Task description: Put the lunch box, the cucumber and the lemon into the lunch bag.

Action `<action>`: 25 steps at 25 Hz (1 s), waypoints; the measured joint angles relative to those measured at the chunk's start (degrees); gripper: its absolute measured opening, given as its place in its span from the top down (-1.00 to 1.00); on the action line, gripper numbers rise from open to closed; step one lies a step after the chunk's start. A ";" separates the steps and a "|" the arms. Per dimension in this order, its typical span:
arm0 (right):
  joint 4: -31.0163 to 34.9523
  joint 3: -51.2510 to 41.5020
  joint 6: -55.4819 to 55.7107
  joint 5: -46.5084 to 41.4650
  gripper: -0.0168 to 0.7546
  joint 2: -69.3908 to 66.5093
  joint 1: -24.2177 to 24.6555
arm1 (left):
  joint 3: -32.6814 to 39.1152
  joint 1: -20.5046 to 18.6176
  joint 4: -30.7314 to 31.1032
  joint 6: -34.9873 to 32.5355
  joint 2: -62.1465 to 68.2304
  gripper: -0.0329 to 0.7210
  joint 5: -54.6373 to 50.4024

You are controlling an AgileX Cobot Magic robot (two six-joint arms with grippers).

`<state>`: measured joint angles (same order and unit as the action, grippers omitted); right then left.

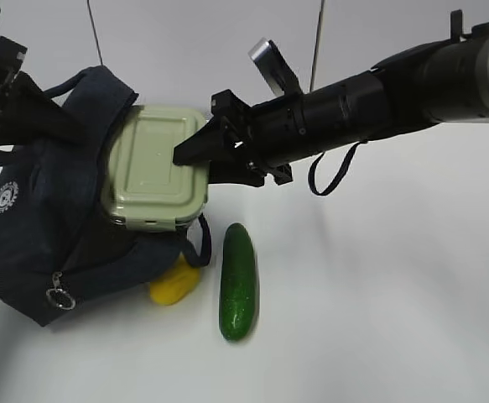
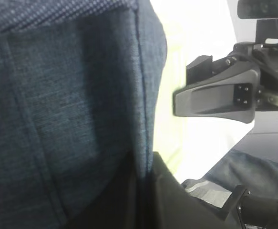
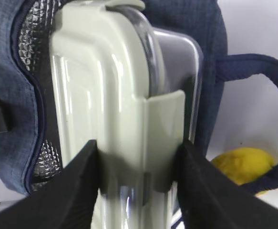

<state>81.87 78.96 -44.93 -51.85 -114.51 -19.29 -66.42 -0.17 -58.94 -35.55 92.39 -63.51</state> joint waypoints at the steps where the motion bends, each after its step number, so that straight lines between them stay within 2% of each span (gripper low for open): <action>1: 0.26 0.38 0.00 0.00 0.03 -0.55 -0.27 | 0.00 0.00 -0.25 -0.13 0.26 0.94 0.00; 15: 0.03 5.48 -0.09 4.13 0.03 -1.60 -4.79 | 0.00 0.00 -7.69 -2.36 0.87 0.94 -1.67; 25: 1.28 5.69 -0.09 5.31 0.03 -5.08 -5.87 | 0.00 0.00 -8.84 -3.67 2.74 0.94 -2.58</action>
<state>83.15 84.65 -45.02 -46.54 -119.60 -25.16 -66.42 -0.17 -67.78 -39.22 95.13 -66.09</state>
